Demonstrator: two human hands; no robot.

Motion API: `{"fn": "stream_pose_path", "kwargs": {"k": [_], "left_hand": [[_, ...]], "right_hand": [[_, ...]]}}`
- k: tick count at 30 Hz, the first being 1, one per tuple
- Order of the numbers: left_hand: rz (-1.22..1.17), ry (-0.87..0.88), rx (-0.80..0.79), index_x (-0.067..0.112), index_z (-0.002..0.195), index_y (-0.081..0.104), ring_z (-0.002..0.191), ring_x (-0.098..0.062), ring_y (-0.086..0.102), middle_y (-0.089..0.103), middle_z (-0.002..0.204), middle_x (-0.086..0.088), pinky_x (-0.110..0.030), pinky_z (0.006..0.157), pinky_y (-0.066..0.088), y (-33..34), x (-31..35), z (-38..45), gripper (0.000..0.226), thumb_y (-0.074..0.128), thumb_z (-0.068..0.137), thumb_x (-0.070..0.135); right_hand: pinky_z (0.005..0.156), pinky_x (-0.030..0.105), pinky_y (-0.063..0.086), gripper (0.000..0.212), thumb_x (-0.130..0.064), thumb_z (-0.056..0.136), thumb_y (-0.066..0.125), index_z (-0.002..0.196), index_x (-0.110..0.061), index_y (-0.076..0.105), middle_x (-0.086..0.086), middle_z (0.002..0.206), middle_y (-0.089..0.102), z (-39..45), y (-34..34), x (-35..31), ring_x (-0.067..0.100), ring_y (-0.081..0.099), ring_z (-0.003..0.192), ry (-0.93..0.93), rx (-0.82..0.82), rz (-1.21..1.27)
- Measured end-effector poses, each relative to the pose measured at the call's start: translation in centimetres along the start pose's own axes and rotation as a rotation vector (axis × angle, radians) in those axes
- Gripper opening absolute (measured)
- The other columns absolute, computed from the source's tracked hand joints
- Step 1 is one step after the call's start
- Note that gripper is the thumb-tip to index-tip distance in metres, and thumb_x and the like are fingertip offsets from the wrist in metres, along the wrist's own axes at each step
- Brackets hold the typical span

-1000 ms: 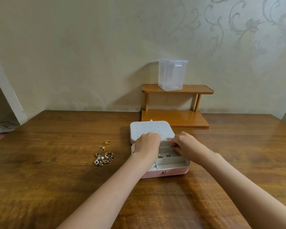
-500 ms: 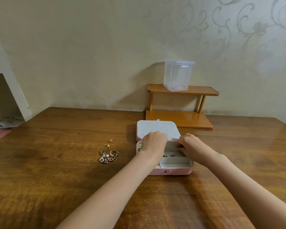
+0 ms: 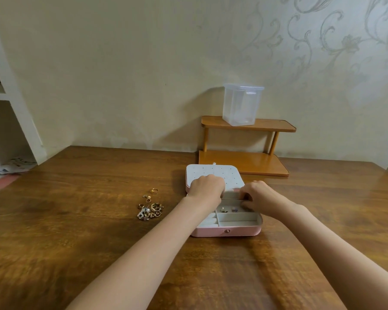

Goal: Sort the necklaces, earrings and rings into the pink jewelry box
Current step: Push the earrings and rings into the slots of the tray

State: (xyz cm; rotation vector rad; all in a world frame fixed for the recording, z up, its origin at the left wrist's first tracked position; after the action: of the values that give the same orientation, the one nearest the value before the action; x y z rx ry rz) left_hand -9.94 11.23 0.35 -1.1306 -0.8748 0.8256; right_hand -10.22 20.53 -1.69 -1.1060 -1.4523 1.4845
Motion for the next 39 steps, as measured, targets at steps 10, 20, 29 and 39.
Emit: {"fn": "stream_pose_path", "kwargs": {"k": [10,20,29,39], "left_hand": [[-0.215,-0.330,0.130,0.017,0.100,0.072,0.107,-0.017,0.058,0.068,0.111,-0.001,-0.032,0.095,0.046,-4.5,-13.9,-5.3,0.022,0.053,0.091,0.009],[-0.229,-0.423,0.043,0.016,0.115,0.065,0.110,-0.018,0.057,0.065,0.117,-0.002,-0.029,0.093,0.043,-2.0,-19.4,-8.1,0.026,0.055,0.091,0.013],[-0.206,-0.377,0.063,0.017,0.114,0.065,0.103,-0.016,0.060,0.065,0.114,-0.002,-0.027,0.088,0.046,-1.4,-18.8,-8.3,0.026,0.056,0.091,0.013],[-0.235,-0.306,0.091,0.022,0.104,0.069,0.081,-0.006,0.052,0.059,0.094,0.008,-0.013,0.064,0.037,-1.6,-17.7,-9.8,0.019,0.065,0.085,0.023]], "right_hand": [[0.068,0.016,0.046,0.019,-0.007,0.090,0.053,0.094,-0.005,0.071,0.003,0.091,0.071,3.5,-4.3,-9.3,0.020,0.065,0.085,-0.166,0.247,0.188],[0.086,0.031,0.047,0.031,-0.010,0.092,0.053,0.122,-0.013,0.059,0.010,0.118,0.061,10.8,1.7,-18.5,0.025,0.058,0.106,-0.254,0.067,0.166],[0.078,0.034,0.053,0.019,-0.009,0.091,0.052,0.106,-0.009,0.064,0.011,0.105,0.063,11.5,2.2,-18.5,0.026,0.061,0.093,-0.271,0.093,0.052],[0.065,0.013,0.045,0.016,-0.018,0.084,0.066,0.095,-0.008,0.072,0.003,0.088,0.068,8.1,0.2,-18.2,0.010,0.057,0.075,-0.342,0.035,0.301]]}}
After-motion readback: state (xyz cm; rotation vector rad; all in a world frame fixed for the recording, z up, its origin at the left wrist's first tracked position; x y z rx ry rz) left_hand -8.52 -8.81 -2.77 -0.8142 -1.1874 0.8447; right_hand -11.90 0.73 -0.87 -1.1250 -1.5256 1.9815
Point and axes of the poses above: each hand's wrist, its own z-axis towards the middle knuckle, its own y-axis out of the palm, x = y × z, the point moved 9 cm from there along z, towards the middle knuckle
